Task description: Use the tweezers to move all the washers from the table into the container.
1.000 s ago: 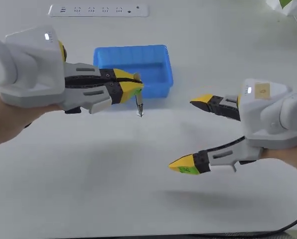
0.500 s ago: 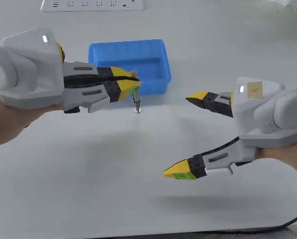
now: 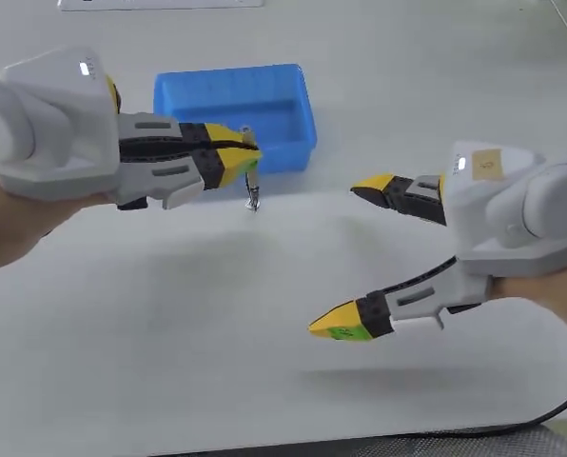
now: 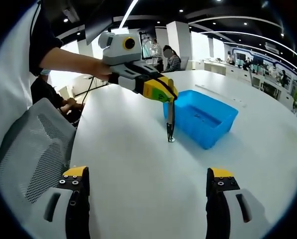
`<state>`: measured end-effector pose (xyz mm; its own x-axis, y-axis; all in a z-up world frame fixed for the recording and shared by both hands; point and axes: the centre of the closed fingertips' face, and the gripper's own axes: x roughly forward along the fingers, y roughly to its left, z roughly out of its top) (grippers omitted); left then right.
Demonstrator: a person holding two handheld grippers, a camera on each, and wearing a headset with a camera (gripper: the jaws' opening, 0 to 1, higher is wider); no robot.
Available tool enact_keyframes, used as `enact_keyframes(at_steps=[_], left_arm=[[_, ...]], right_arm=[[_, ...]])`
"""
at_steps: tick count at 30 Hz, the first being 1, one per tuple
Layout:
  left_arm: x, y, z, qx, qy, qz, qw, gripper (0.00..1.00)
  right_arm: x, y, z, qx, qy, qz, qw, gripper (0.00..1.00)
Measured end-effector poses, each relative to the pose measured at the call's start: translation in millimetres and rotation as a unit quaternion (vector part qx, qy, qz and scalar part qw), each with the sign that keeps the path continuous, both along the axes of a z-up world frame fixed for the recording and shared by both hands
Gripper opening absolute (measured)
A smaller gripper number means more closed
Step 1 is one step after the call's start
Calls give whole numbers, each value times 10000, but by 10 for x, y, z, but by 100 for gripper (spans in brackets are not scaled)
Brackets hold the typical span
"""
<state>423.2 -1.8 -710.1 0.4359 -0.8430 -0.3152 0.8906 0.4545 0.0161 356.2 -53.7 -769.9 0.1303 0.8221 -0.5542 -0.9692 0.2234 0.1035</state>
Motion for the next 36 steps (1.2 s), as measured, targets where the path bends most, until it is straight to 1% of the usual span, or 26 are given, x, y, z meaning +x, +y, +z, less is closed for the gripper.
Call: enact_keyframes(at_steps=[3,5,6,8,9,10,11,13,14,16,18,19,21,23,24,26,27,29,31,33,36], left_arm=[[-5,-12,2,-8,2,-25,10000,6],[-29,-14,1,4,37,-85,10000,6],[-48,-2,2,20,75,-130,9999,6],[-76,22,2,73,103,-205,9997,6],[-95,43,-2,94,169,-265,9995,6],[-99,61,-4,118,196,-292,9993,6],[-84,90,-6,159,207,-268,9993,6],[-72,127,-13,202,280,-261,9991,6],[-70,131,-14,213,281,-257,9990,6],[-81,132,-21,233,350,-278,9987,6],[-98,116,-23,248,354,-325,9985,6],[-119,81,-14,244,370,-350,9984,6],[-137,34,2,252,370,-355,9984,6],[-151,10,12,269,391,-374,9982,6],[-158,9,15,296,379,-386,9981,6],[-187,3,18,308,399,-435,9978,6],[-196,-7,19,313,403,-455,9977,6],[-221,-34,25,345,389,-495,9974,6],[-224,-53,31,370,391,-504,9973,6],[-226,-71,35,388,395,-518,9971,6],[-227,-90,35,416,390,-552,9969,6]], right_arm=[[2,20,14,57,51,-27,10000,97],[-6,46,21,53,47,17,10000,97],[-3,63,28,68,44,29,10000,97],[20,123,42,97,40,64,9999,97],[43,170,50,113,25,96,9999,97],[58,206,54,125,24,131,9998,97],[78,267,63,141,2,204,9997,96],[114,368,73,133,-63,346,9993,96],[118,387,75,130,-64,375,9992,95],[146,485,89,128,-93,497,9986,94],[181,581,109,160,-125,590,9981,92],[197,637,118,182,-129,653,9976,90],[219,709,126,239,-140,731,9969,84],[237,769,100,207,-139,856,9960,81],[244,779,65,117,-157,962,9952,77],[266,766,4,-92,-336,1231,9918,68],[275,776,-2,-81,-324,1254,9916,61],[300,789,-17,-86,-263,1318,9909,53],[340,808,-13,-74,-286,1385,9899,44],[368,824,-21,-103,-263,1448,9891,38],[386,843,-21,-159,-284,1568,9871,32]])
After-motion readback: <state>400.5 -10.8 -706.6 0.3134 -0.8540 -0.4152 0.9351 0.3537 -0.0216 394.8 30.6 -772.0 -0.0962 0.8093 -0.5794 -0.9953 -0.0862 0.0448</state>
